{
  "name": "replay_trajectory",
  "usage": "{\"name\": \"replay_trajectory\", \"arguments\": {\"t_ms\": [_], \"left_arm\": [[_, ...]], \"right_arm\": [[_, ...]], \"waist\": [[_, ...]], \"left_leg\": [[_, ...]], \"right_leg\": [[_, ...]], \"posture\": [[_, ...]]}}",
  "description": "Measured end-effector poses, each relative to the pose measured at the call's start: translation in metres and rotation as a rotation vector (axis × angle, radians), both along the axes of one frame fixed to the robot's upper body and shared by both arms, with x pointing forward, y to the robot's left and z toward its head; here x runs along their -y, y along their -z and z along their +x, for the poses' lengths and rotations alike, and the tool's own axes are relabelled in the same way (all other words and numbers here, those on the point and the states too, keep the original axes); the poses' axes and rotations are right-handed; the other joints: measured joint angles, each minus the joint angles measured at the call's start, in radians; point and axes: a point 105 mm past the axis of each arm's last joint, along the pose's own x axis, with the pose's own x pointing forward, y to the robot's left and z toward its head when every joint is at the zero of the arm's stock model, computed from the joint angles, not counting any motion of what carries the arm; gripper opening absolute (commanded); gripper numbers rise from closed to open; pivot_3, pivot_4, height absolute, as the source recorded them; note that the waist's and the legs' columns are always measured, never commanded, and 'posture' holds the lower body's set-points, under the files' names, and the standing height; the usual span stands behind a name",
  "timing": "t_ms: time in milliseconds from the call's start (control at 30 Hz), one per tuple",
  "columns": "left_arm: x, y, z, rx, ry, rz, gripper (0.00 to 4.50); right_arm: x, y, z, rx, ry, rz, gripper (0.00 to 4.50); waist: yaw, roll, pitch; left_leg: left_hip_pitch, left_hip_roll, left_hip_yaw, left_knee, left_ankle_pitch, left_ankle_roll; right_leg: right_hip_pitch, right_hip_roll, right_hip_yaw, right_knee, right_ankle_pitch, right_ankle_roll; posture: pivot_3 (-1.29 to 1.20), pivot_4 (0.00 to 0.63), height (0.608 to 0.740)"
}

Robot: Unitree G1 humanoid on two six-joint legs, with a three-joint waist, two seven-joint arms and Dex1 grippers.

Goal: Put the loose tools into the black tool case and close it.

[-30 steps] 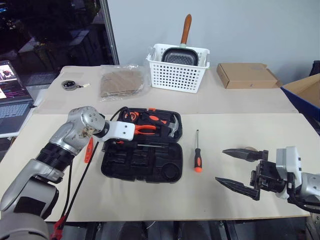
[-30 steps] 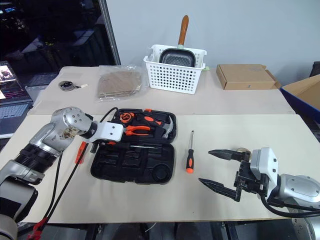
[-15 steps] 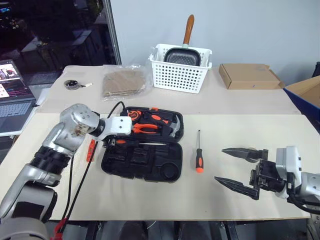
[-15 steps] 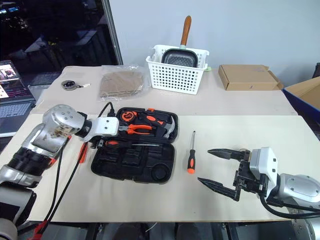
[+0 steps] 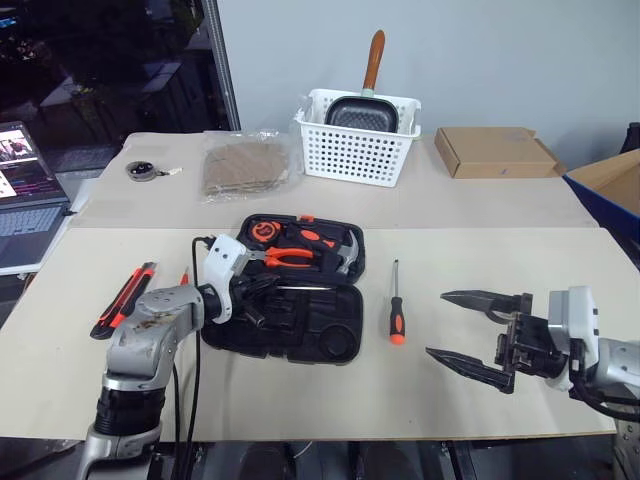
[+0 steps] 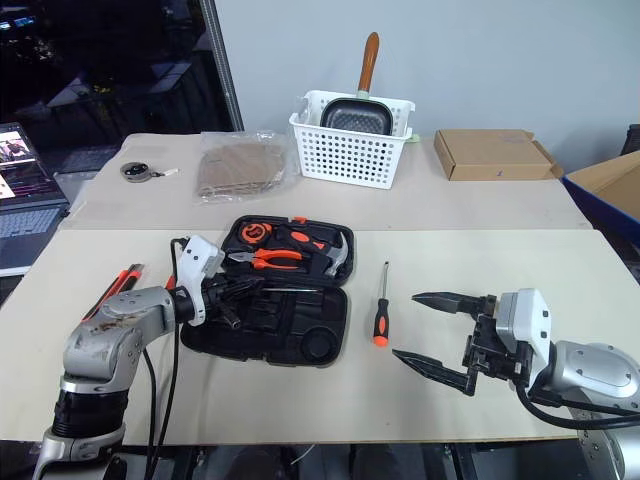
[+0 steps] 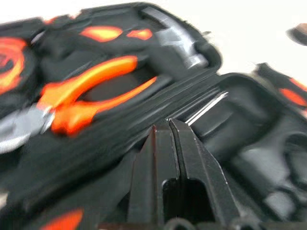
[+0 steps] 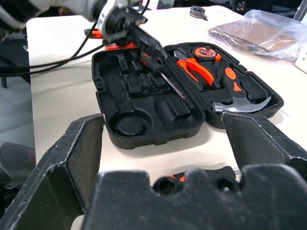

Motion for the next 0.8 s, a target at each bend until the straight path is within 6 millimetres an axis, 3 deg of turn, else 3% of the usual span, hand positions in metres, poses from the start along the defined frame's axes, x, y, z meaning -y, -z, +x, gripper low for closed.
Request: {"name": "replay_trajectory", "arguments": {"t_ms": [333,533,800], "left_arm": [[0.000,0.018,0.002,-0.001,0.003,0.096,0.05],[-0.008,0.026,0.005,-0.157,-0.113,-0.153,0.05],[-0.012,0.024,-0.002,-0.184,-0.113,-0.241,0.05]], "right_arm": [[0.000,-0.001,0.001,0.003,0.000,0.001,4.50],[-0.005,0.005,0.002,-0.039,0.003,0.009,4.50],[-0.012,0.004,0.013,-0.041,0.045,0.036,4.50]], "waist": [[-0.004,0.005,-0.016],[-0.014,0.004,-0.018],[-0.018,0.005,-0.019]], "left_leg": [[0.004,0.000,0.001,-0.001,0.000,0.000],[0.015,0.001,0.002,-0.002,0.000,0.000],[0.016,0.001,0.003,-0.006,-0.001,-0.001]], "right_leg": [[0.003,0.000,0.002,0.000,0.000,0.000],[0.016,0.000,0.003,-0.002,-0.003,0.006],[0.016,0.000,0.005,-0.003,-0.004,0.006]], "posture": [[0.00,0.150,0.740],[0.00,0.150,0.740],[0.00,0.150,0.740]]}}
